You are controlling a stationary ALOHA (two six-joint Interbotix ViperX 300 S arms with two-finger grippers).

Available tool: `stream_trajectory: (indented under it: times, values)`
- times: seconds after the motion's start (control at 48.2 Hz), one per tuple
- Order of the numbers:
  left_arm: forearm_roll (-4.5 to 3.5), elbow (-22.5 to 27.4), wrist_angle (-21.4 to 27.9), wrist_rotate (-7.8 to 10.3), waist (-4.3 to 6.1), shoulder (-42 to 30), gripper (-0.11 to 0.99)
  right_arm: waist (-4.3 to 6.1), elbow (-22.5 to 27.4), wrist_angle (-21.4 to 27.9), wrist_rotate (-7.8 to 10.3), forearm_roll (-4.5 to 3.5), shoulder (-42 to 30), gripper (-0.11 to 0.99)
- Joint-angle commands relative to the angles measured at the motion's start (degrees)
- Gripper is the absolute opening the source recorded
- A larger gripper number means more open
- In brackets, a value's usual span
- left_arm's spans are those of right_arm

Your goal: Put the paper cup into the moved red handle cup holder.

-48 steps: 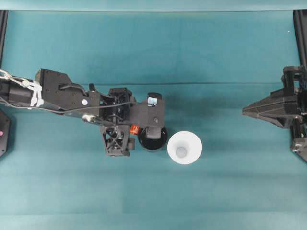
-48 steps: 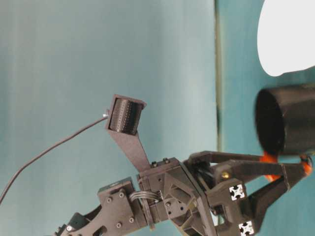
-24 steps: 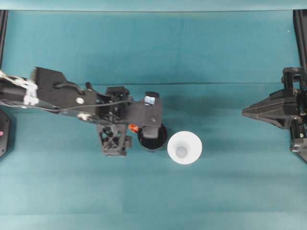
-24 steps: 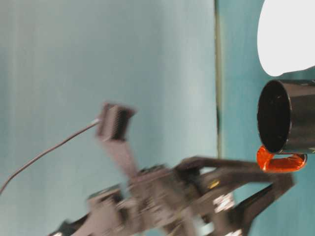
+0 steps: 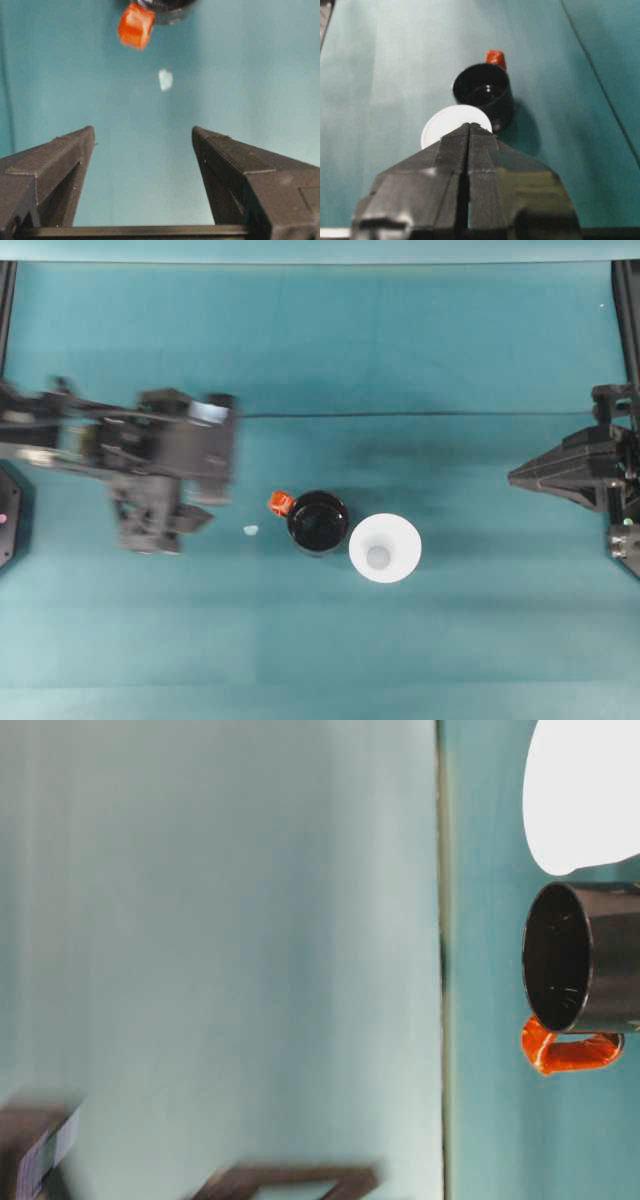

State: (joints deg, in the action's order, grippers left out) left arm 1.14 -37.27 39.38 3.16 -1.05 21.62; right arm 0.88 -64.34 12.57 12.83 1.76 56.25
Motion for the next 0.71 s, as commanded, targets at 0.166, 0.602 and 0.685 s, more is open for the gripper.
stream_trajectory:
  times: [0.166, 0.602, 0.685]
  values:
    - [0.09, -2.37, -0.26, -0.18, 0.09, 6.42, 0.83, 0.35, 4.83, 4.75, 0.53, 0.09, -0.79, -0.1]
    - [0.09, -4.48, -0.09, -0.26, 0.09, 9.4, 0.83, 0.26, 16.26, 19.6, 3.87, 0.26, -9.76, 0.14]
    - [0.09, -5.01, -0.09, -0.26, 0.09, 10.37, 0.83, 0.26, 17.49, 20.92, 6.42, 0.35, -12.48, 0.34]
